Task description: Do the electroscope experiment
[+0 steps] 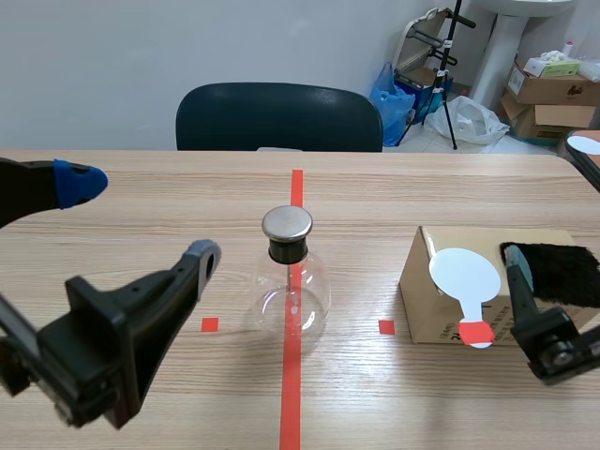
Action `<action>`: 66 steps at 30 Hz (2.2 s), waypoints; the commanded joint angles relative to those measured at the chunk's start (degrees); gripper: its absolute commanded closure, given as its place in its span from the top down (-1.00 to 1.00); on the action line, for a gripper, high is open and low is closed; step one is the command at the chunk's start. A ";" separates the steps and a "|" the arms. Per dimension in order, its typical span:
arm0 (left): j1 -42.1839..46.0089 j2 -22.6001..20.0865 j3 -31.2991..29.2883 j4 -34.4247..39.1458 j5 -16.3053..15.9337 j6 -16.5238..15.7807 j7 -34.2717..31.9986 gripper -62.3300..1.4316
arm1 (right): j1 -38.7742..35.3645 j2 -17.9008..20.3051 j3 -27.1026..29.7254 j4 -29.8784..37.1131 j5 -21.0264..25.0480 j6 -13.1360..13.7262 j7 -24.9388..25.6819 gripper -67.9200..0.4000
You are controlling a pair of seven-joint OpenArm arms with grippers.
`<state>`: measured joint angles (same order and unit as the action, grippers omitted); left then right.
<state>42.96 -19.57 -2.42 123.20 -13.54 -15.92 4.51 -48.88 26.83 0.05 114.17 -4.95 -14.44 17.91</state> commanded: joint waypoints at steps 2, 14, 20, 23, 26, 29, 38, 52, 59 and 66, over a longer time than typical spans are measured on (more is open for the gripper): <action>-0.48 -0.61 0.17 0.00 -1.11 1.49 -0.39 1.00 | 2.45 1.01 0.63 0.33 2.67 4.81 0.46 1.00; -0.92 -0.63 0.15 -0.02 -3.82 1.66 -0.13 1.00 | 2.19 3.69 0.70 0.66 7.65 15.63 1.31 1.00; -0.94 -0.63 0.15 -0.02 -3.63 1.66 -0.15 1.00 | 1.25 4.42 0.74 0.66 8.72 16.48 2.19 1.00; -0.94 -0.63 0.15 -0.02 -3.63 1.64 -0.13 1.00 | 1.25 4.42 0.74 0.66 9.27 16.48 2.71 1.00; -0.96 -0.63 0.15 -0.02 -3.61 1.64 -0.15 1.00 | 1.25 4.42 0.74 0.66 9.35 16.50 2.82 1.00; -0.94 -0.63 0.15 -0.02 -3.61 1.64 -0.11 1.00 | 1.25 4.42 0.74 0.66 9.33 16.41 2.36 1.00; -0.94 -0.61 0.15 -0.02 -3.19 1.64 -0.13 1.00 | 1.27 4.42 0.74 0.66 9.33 16.41 2.38 1.00; -0.94 -0.61 0.15 -0.02 -3.17 1.64 -0.13 1.00 | 1.27 4.42 0.74 0.66 9.33 16.39 2.40 1.00; -0.94 -0.61 0.15 -0.02 -3.17 1.64 -0.15 1.00 | 1.27 4.42 0.74 0.66 9.31 16.37 2.38 1.00; -0.94 -0.61 0.15 -0.02 -2.67 1.64 -0.15 1.00 | 1.27 4.39 0.74 0.66 9.33 16.44 2.38 1.00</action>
<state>41.91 -20.18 -2.33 123.11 -16.29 -14.13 5.37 -47.66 30.83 0.05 114.28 3.97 2.37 19.44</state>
